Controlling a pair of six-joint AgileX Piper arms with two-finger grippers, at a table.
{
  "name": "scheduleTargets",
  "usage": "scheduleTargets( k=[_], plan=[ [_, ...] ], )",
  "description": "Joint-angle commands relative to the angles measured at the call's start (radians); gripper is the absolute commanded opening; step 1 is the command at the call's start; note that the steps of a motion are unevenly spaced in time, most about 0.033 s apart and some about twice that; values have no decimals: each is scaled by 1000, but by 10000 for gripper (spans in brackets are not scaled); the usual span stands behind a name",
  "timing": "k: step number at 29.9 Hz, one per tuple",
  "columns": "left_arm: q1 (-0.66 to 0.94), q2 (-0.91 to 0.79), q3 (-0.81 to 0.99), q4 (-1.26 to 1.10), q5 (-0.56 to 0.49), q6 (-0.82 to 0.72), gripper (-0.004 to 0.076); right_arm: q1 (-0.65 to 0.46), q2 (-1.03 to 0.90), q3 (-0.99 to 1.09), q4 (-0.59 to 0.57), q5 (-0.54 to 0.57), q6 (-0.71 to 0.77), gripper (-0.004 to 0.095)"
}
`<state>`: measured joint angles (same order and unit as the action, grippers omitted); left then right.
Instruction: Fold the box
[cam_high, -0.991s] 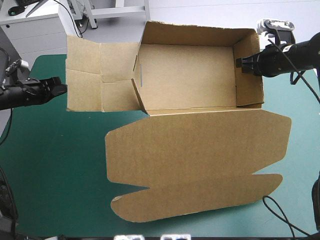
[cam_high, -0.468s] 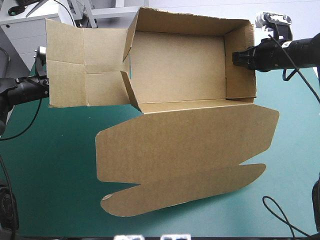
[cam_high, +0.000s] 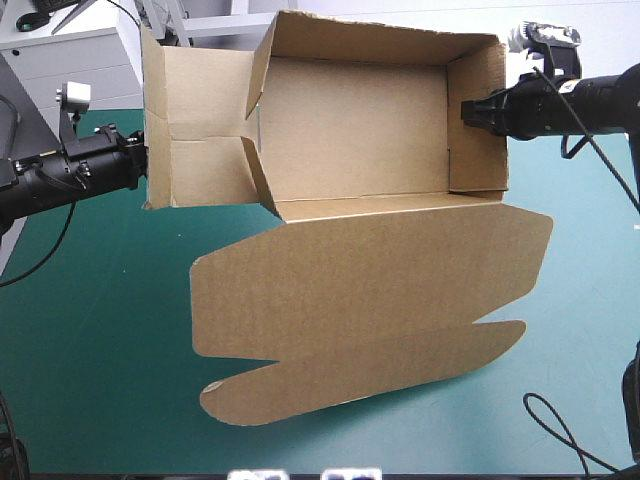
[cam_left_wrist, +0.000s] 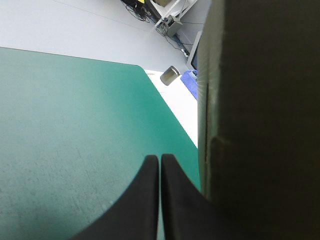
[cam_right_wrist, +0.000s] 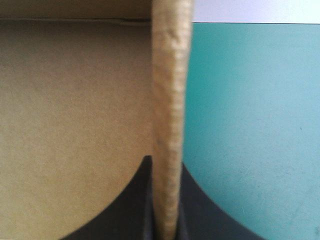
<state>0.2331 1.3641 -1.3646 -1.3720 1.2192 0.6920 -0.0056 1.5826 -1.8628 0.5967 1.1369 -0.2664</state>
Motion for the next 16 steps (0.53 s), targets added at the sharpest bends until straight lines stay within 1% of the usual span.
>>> scheduleTargets(
  k=[1,6,16],
  plan=[
    [-7,-72,-25,-82,69,2,-8,50,-31,-27,48,-84,5,-17],
    [-7,-136,-25,-42,69,2,-8,120,-28,-27,-50,-161,55,-18],
    [-7,-214,-25,87,67,-6,-8,221,-6,-27,-82,-239,85,-17]
  ],
)
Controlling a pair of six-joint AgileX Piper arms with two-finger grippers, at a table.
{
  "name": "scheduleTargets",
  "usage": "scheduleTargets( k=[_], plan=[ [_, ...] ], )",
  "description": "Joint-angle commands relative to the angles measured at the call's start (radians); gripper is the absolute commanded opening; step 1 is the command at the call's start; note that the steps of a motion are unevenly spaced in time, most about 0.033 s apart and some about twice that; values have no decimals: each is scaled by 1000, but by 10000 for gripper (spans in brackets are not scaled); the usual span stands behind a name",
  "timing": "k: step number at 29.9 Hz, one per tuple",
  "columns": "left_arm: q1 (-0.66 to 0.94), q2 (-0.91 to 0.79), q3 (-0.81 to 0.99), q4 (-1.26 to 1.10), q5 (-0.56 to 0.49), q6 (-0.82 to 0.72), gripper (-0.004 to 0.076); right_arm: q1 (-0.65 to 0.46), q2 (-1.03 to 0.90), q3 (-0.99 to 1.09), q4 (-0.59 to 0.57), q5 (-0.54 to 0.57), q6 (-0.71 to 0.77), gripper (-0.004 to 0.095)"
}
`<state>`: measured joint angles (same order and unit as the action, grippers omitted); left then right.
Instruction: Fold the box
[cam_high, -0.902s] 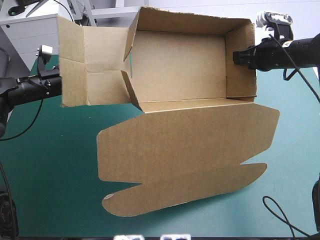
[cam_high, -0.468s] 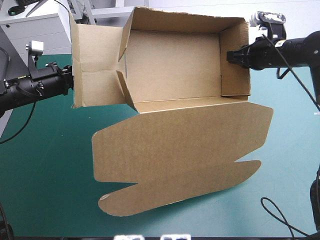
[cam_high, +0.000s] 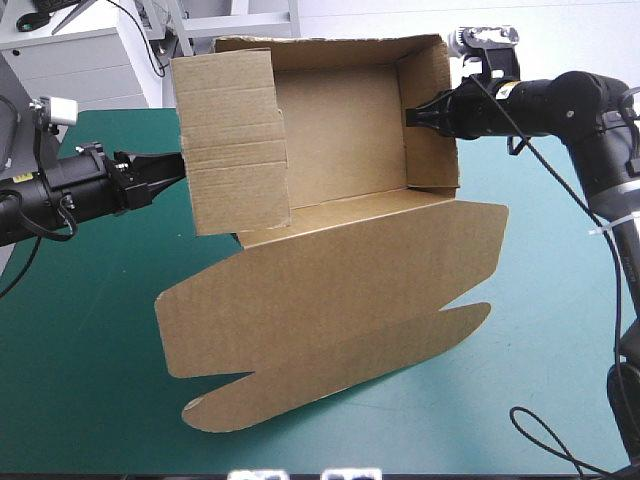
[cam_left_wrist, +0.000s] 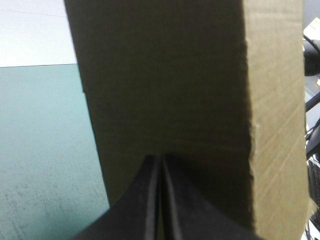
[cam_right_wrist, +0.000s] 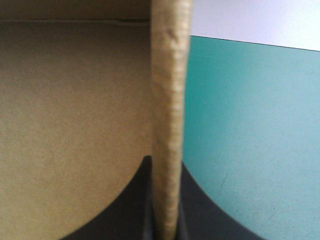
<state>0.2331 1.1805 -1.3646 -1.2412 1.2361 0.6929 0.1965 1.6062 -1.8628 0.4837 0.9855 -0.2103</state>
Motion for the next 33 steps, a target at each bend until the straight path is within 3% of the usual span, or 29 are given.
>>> scheduleTargets(
  k=[1,10,21,30,33],
  plan=[
    [-7,-31,-25,-28,50,-7,-8,31,-26,-27,20,-91,32,-17],
    [-7,-31,-25,42,52,-5,8,126,0,-27,-100,-154,89,-17],
    [-7,-31,-25,103,52,-105,306,137,24,-27,-130,-170,115,-17],
    [-7,-31,-25,172,52,-108,361,147,65,-27,-131,-174,130,-17],
    [-7,-31,-25,211,37,-183,361,156,68,-27,-135,-176,130,-17]
  ],
)
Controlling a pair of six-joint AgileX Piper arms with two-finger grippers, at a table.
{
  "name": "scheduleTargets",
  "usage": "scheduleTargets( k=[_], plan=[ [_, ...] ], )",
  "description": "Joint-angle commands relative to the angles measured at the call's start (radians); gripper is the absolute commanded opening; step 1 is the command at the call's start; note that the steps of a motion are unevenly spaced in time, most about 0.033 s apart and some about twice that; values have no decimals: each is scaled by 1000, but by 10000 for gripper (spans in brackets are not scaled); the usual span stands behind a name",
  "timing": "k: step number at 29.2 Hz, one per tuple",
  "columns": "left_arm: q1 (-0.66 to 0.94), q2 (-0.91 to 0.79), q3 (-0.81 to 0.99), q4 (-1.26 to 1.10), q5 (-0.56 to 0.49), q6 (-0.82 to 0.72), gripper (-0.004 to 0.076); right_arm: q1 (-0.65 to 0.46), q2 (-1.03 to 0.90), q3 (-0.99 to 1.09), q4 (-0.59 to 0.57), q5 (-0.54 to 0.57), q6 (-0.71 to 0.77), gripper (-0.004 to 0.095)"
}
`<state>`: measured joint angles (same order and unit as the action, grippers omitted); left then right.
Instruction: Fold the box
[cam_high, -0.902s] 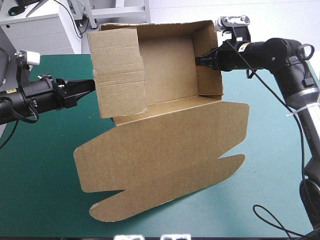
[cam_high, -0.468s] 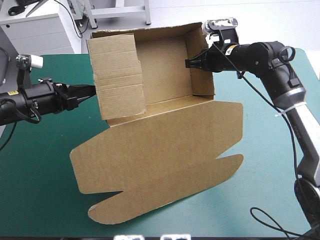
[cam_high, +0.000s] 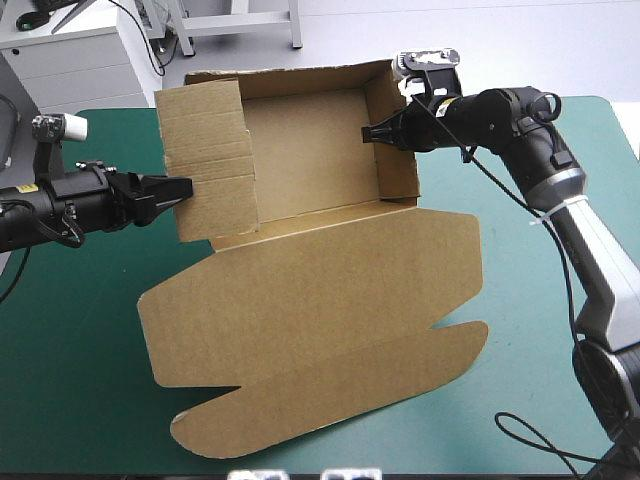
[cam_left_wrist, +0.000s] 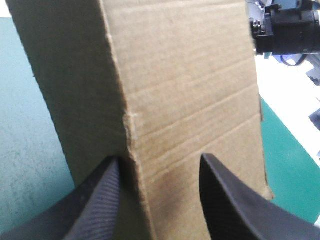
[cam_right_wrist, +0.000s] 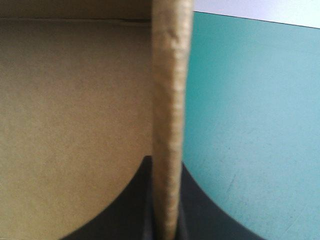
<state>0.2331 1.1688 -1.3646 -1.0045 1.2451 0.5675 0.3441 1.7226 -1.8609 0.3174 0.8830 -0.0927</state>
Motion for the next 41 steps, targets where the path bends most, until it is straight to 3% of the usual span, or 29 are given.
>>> scheduleTargets(
  k=[1,6,13,24,31,34,38,39,41],
  plan=[
    [-7,-19,-25,-18,25,-65,361,15,-47,-29,34,-76,15,-17],
    [-7,-19,-25,85,11,-115,361,70,-45,-31,19,-108,39,-11],
    [-7,-19,-25,97,27,-165,361,168,-34,-31,-161,-112,162,-7],
    [-7,-19,-25,351,18,-302,361,286,-31,-99,-217,-111,223,-5],
    [-7,-19,-25,382,-61,-302,353,326,-30,-129,-233,-85,233,-5],
    [-7,-17,-25,383,-69,-300,299,326,-24,-129,-235,-64,233,-5],
    [-10,-10,-25,383,-85,-286,136,326,-20,-129,-240,-46,233,-4],
    [-40,-3,-25,383,-111,-286,32,326,-20,-129,-240,-31,233,-4],
    [-90,9,-25,392,-150,-287,-8,326,-20,-129,-266,-5,231,-4]
  ],
)
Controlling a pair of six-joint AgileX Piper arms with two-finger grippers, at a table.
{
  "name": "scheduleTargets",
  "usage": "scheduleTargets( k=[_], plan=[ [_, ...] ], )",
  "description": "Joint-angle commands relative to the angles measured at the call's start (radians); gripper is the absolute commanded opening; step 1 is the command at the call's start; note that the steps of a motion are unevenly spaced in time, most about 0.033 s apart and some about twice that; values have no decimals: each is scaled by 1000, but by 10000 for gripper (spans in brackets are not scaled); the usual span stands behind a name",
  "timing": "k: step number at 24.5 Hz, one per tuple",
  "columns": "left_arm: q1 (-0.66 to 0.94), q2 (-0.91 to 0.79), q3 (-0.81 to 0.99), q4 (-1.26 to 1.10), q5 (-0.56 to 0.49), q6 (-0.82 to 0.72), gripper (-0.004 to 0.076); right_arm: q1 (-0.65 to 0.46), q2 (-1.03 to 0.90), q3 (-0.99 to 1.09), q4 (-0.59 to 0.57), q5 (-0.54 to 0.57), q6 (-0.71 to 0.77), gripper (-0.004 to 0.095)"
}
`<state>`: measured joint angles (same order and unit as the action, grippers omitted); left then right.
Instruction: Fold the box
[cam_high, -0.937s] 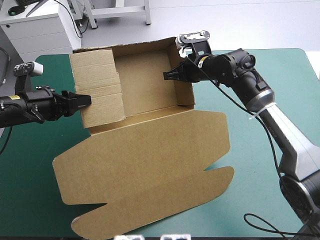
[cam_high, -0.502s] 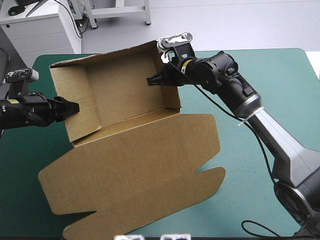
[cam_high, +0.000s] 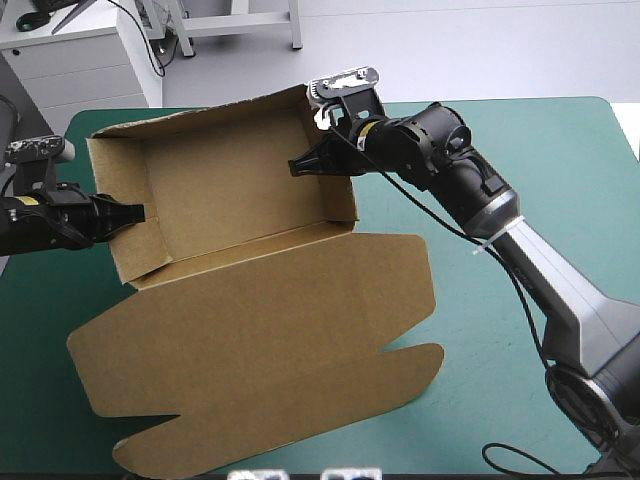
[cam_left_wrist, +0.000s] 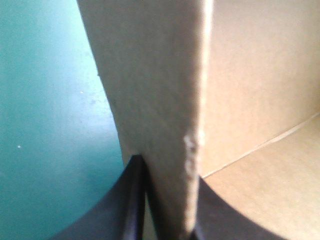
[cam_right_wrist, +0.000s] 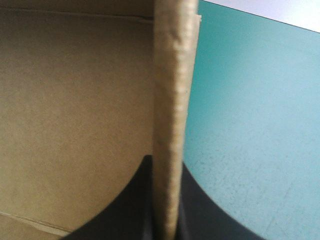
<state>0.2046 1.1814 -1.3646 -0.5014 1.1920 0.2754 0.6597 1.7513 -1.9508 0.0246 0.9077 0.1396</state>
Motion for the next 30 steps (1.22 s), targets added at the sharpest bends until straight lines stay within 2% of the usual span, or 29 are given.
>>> scheduleTargets(
  k=[1,5,8,17,23,26,30],
  plan=[
    [-93,5,-25,-98,-122,5,-8,10,-49,-39,10,-12,-1,-4],
    [-258,49,-25,118,-270,-93,-8,10,-49,-39,-120,103,48,-4],
    [-354,81,-25,309,-306,-152,-8,10,-49,-39,-172,136,74,-4],
    [-387,175,-40,342,-237,-164,-8,8,-10,-39,-172,154,136,-4],
    [-387,228,-109,310,-206,-166,-8,-9,31,-39,-164,246,173,-5],
    [-387,277,-161,303,-155,-166,-8,-22,39,-39,-126,270,173,-19],
    [-387,322,-182,269,-163,-180,-8,-61,43,-39,-12,311,173,-19]
  ],
)
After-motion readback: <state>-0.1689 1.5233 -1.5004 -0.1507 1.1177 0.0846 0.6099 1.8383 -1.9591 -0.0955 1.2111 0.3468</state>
